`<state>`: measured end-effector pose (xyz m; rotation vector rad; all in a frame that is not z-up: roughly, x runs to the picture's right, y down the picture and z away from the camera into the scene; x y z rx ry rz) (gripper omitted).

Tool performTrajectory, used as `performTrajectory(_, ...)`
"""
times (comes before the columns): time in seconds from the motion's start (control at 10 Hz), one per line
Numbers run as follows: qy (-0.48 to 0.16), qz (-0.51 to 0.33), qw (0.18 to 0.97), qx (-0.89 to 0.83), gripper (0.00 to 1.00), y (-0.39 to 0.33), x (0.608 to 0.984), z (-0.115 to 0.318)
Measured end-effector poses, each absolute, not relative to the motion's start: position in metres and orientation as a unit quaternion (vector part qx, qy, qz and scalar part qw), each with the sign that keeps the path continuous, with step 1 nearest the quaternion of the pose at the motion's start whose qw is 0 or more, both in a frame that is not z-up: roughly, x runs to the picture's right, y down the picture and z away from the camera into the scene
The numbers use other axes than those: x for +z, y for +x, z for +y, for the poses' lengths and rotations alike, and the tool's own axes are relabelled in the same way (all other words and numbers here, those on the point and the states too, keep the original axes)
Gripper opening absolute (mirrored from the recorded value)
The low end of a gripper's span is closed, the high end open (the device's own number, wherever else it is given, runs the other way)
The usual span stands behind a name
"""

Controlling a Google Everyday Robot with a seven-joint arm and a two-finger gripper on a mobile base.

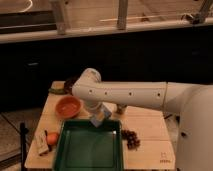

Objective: Place sponge in tray

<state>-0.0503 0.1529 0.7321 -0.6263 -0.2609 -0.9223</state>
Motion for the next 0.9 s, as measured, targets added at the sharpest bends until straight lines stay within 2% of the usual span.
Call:
performTrajectory(0.2, -0.307, -0.147, 0.828, -0.445, 0.02, -0.052, 0.725, 0.168)
performTrajectory(0.3, -0.313, -0.159, 0.824, -0.446, 0.10, -0.053, 0.724, 0.173)
performTrajectory(0.9, -0.332, -0.198, 0.794, -0.468, 0.72, -0.059, 0.716, 0.193)
